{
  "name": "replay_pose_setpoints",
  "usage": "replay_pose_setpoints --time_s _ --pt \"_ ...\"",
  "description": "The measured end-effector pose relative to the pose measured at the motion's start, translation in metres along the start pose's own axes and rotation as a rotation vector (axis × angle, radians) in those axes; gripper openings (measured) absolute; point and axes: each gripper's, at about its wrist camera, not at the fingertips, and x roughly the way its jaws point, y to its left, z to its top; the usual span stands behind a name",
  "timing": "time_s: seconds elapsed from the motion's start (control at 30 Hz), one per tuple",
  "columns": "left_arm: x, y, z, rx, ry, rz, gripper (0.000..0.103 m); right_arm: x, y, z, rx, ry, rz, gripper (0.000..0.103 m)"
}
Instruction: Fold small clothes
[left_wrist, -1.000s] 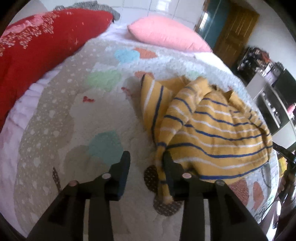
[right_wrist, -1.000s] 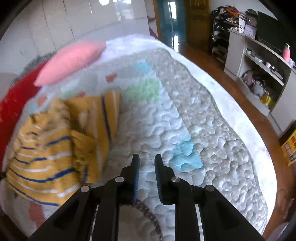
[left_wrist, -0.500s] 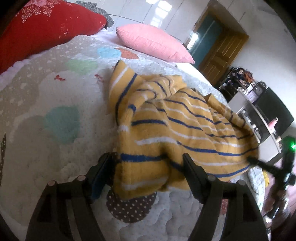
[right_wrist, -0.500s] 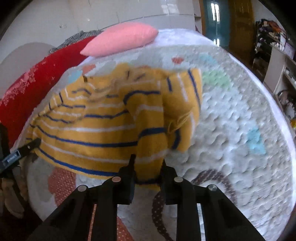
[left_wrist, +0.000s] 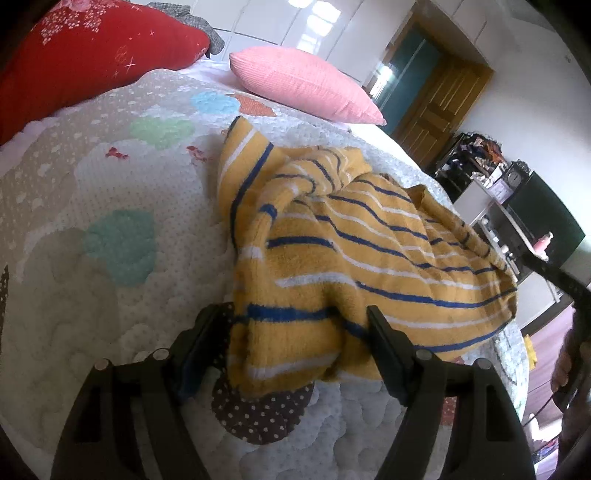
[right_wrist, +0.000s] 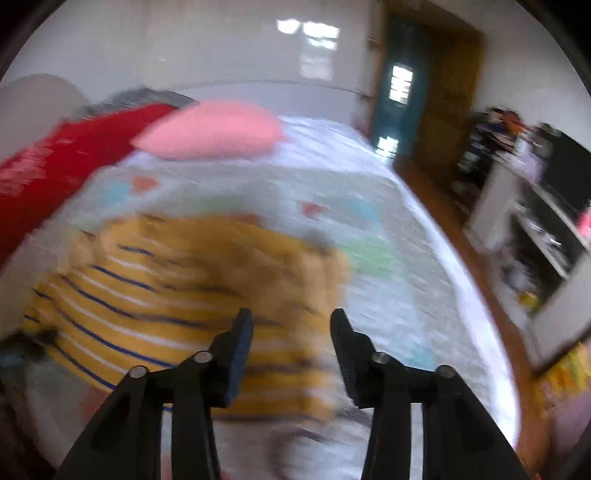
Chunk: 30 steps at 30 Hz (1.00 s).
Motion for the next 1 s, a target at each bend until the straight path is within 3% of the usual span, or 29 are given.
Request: replay_pose_setpoints --time_s 0.1,0.17,0.23,0.3,0.4,0.5,0.63,0.67,0.77,0.83,0.93,1.0 --pt "-0.01 0.001 -0.003 -0.008 -0.032 -0.026 0.076 0.043 0.029 0.018 -0.004 0.1 0.185 0.048" --pt "-0.018 0.002 -0.004 -0.012 -0.055 -0.037 0.076 0.079 0.038 0.024 -0.01 0.168 0.201 0.048" --pt "-0.03 0.007 -0.003 -0.022 -0.086 -0.035 0.076 0.119 0.031 0.033 0.014 0.228 0.152 0.048" --pt "-0.043 0.013 0.0 -0.033 -0.123 -0.02 0.076 0.154 0.0 0.047 0.1 0.252 0.024 0.048" --pt "-0.057 0.028 0.005 -0.06 -0.151 0.006 0.077 0.168 -0.036 0.059 0.224 0.25 -0.141 0.049" --pt "-0.059 0.047 0.01 -0.12 -0.145 0.034 0.077 0.15 -0.039 0.073 0.244 0.201 -0.185 0.052" --pt "-0.059 0.072 0.015 -0.225 -0.127 0.022 0.077 0.119 0.016 0.077 0.145 0.142 -0.003 0.061" --pt "-0.059 0.075 0.015 -0.237 -0.128 0.029 0.077 0.117 0.036 0.075 0.117 0.163 0.079 0.06" --pt "-0.059 0.081 0.016 -0.257 -0.132 0.046 0.077 0.126 0.093 0.069 0.035 0.233 0.211 0.06" --pt "-0.06 0.086 0.016 -0.267 -0.135 0.049 0.077 0.131 0.124 0.066 -0.028 0.242 0.24 0.059" --pt "-0.063 0.092 0.016 -0.278 -0.145 0.052 0.077 0.144 0.184 0.061 -0.22 0.237 0.246 0.057" --pt "-0.066 0.095 0.016 -0.282 -0.149 0.051 0.077 0.157 0.225 0.054 -0.376 0.251 0.174 0.055"
